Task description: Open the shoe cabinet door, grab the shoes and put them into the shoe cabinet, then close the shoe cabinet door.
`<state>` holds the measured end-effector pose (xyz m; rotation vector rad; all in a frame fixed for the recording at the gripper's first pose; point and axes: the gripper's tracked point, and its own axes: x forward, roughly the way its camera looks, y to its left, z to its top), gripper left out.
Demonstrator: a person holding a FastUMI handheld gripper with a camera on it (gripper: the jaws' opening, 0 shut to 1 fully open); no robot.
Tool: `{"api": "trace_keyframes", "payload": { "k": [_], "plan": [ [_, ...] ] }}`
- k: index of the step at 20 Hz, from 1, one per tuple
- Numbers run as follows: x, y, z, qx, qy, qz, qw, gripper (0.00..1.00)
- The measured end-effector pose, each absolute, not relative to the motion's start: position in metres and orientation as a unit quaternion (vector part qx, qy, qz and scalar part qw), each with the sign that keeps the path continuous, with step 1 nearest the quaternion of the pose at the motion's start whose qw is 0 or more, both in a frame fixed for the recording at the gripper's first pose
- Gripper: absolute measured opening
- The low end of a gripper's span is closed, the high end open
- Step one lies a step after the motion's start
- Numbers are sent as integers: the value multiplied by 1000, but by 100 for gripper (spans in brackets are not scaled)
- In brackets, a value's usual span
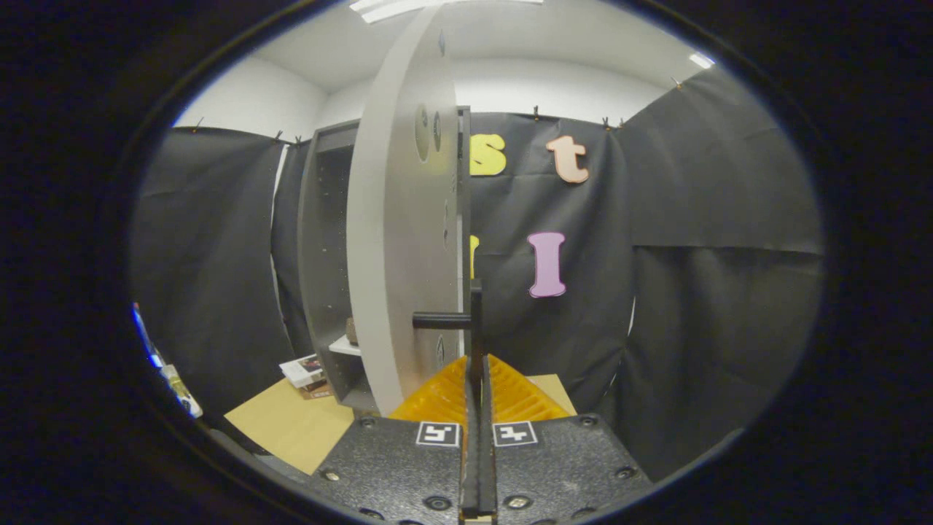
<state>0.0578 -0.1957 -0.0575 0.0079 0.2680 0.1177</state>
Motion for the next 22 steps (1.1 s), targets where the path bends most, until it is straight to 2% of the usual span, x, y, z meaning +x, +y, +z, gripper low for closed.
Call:
{"api": "trace_keyframes", "payload": {
  "k": [6, 10, 13, 14, 15, 18, 19, 22],
  "plan": [
    [57, -201, -54, -17, 107, 93, 990, 5],
    [48, -213, -35, -15, 60, 76, 995, 15],
    [18, -220, -5, -30, -4, 27, 999, 56],
    [8, -220, 1, -39, -18, 9, 999, 63],
    [-3, -217, 3, -44, -20, -3, 999, 79],
    [-34, -183, 18, -53, -42, -8, 998, 97],
    [-43, -177, 22, -60, -45, -21, 997, 100],
    [-59, -143, 18, -56, -39, -46, 997, 100]
  ]
}}
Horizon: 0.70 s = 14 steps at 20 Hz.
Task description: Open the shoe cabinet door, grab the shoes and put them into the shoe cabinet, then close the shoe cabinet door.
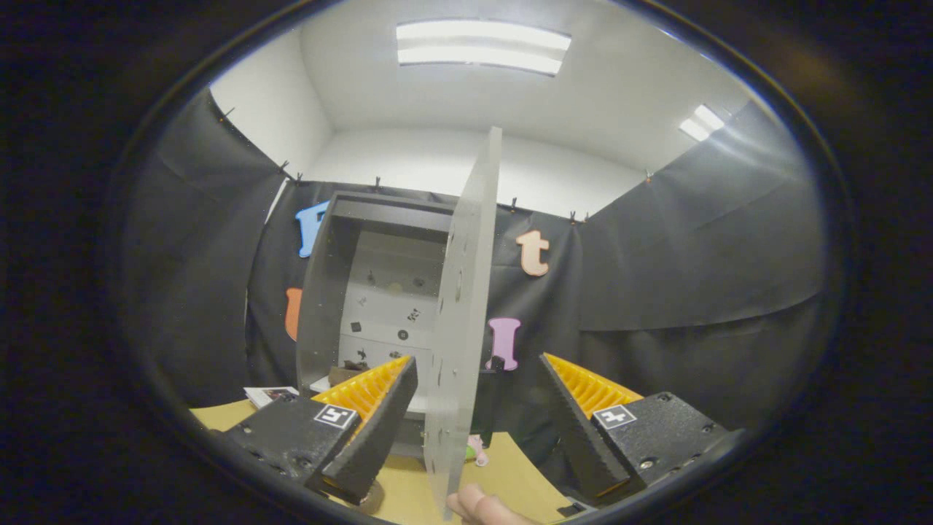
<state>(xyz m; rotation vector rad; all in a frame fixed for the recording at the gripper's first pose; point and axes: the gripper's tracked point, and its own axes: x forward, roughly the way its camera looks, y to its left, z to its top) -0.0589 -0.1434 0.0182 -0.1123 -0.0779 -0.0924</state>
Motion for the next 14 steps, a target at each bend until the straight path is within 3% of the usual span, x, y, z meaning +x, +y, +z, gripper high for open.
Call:
{"api": "trace_keyframes", "payload": {
  "k": [6, 14],
  "plan": [
    [-72, -74, -22, -21, 5, 7, 1000, 100],
    [-57, -25, -117, 6, 33, 29, 999, 100]
  ]
}}
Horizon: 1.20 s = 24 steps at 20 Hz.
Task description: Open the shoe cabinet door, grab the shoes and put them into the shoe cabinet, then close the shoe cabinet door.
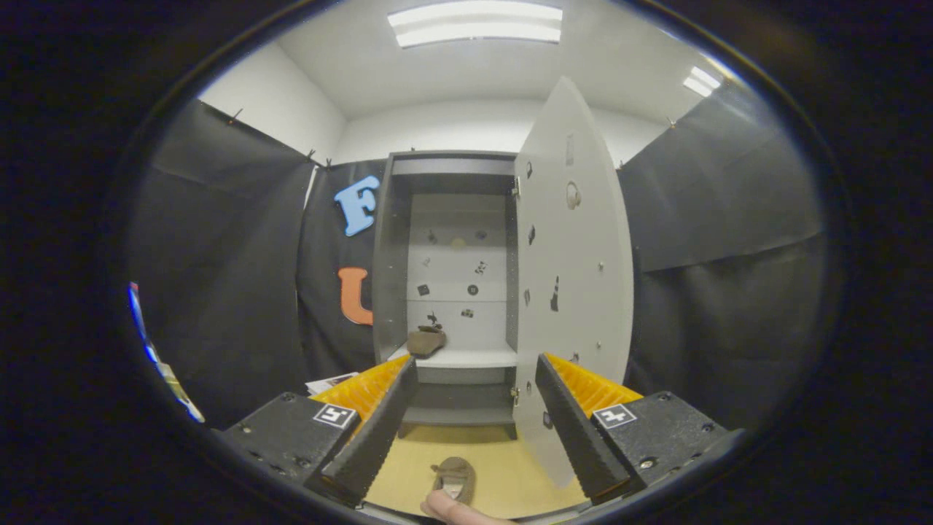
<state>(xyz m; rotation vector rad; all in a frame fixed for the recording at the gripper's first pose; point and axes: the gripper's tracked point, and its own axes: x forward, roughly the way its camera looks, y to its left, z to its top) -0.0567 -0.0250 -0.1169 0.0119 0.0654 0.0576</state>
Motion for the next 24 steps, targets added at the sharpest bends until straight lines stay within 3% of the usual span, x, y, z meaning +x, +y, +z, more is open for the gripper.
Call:
{"api": "trace_keyframes", "payload": {
  "k": [8, 16, 20, 22, 24],
  "plan": [
    [-30, -3, -233, -13, 38, 13, 999, 100],
    [1, 30, -424, -28, 211, 39, 976, 100],
    [8, 36, -487, -5, 292, 37, 956, 100],
    [17, 39, -500, 5, 305, 36, 952, 98],
    [18, 42, -520, 11, 337, 28, 941, 86]
  ]
}}
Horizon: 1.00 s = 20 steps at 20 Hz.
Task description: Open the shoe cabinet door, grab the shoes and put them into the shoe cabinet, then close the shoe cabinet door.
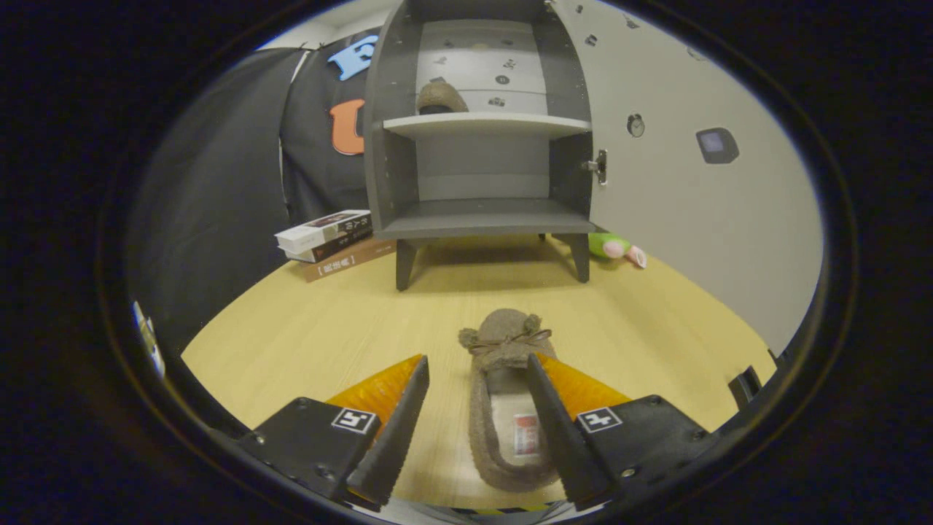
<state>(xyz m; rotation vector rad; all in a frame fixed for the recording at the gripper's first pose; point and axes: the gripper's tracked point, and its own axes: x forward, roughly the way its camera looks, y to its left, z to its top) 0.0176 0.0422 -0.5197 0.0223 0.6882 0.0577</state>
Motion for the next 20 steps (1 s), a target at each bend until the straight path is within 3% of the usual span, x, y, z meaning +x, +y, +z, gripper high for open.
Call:
{"api": "trace_keyframes", "payload": {
  "k": [3, 6, 9, 10, 13, 20],
  "plan": [
    [16, 46, -543, 20, 381, 21, 924, 65],
    [29, 38, -548, 4, 371, 12, 928, 62],
    [28, 35, -562, 28, 407, 13, 913, 31],
    [31, 36, -564, 42, 410, 21, 911, 30],
    [30, 39, -567, 72, 423, 32, 903, 10],
    [36, 38, -559, 27, 367, 42, 929, 6]
  ]
}}
